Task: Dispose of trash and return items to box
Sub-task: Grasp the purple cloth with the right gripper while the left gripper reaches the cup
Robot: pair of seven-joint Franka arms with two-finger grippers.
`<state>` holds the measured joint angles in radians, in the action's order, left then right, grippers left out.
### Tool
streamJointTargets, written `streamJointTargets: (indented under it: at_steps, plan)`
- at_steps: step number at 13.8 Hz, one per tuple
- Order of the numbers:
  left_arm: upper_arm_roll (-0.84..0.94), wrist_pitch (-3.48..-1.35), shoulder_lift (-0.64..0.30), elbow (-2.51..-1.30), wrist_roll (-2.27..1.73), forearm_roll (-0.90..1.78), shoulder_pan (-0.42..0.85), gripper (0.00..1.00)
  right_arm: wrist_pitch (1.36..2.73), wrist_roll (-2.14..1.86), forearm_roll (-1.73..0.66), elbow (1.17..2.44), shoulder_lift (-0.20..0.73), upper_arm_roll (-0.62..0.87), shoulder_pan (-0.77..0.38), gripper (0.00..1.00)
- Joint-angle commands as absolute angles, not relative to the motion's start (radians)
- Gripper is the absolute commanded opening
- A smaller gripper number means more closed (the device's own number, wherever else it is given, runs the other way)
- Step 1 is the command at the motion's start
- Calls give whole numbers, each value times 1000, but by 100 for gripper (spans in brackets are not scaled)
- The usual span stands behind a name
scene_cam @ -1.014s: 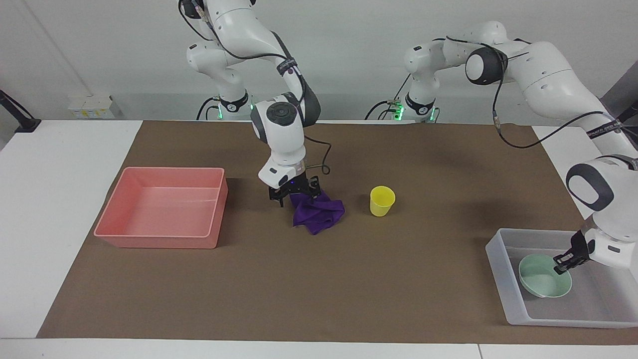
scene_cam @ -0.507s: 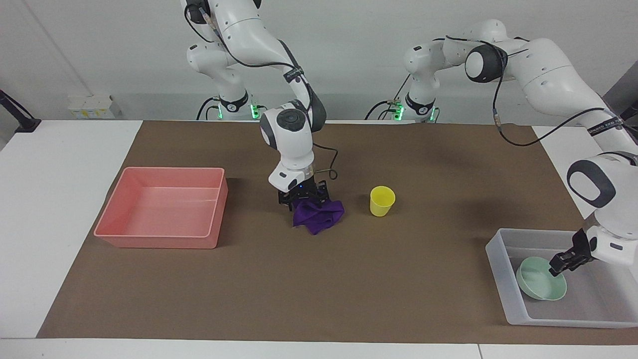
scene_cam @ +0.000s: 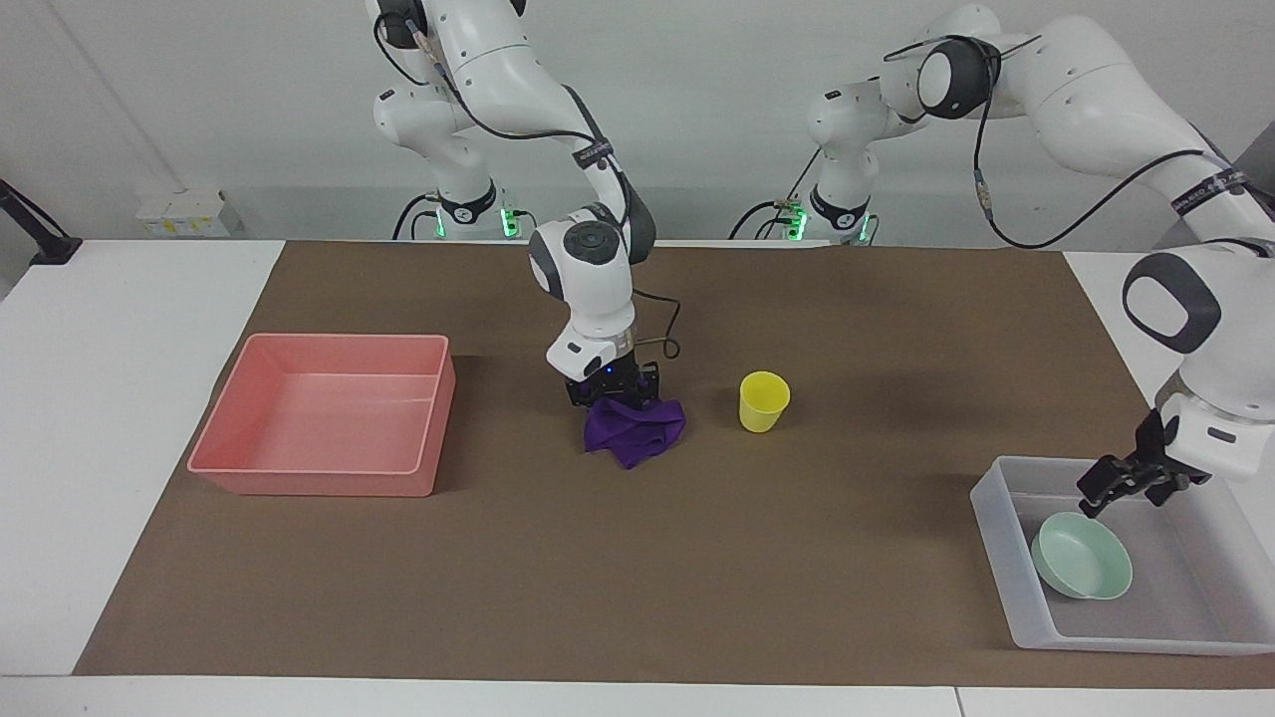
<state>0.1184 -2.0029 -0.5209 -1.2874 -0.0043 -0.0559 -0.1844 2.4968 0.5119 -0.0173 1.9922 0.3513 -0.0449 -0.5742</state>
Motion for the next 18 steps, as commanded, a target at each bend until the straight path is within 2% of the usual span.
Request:
streamJointTargets:
  at_steps: [1,3,6,11,14,18]
  plan:
    - [107,-2031,-341,-1535,-5,-74,-138,100,2502,578,-20,2002,336,-44,-591,0]
    - [109,-2048,-278,-1626,-9,-72,-104,100,2464,578,-20,1997,318,-49,-588,0]
    - [109,-2069,-241,-1710,-104,-72,-16,100,2355,575,-8,1962,282,-55,-577,0]
    - [109,-2267,-177,-1917,-186,-72,150,100,2198,584,-9,1893,204,-61,-537,0]
    - [109,-2361,-143,-2023,-192,-72,207,100,2059,609,-9,1809,157,-58,-508,0]
    - [107,-2445,-107,-2141,-216,-72,287,100,1924,650,-8,1694,150,-61,-499,0]
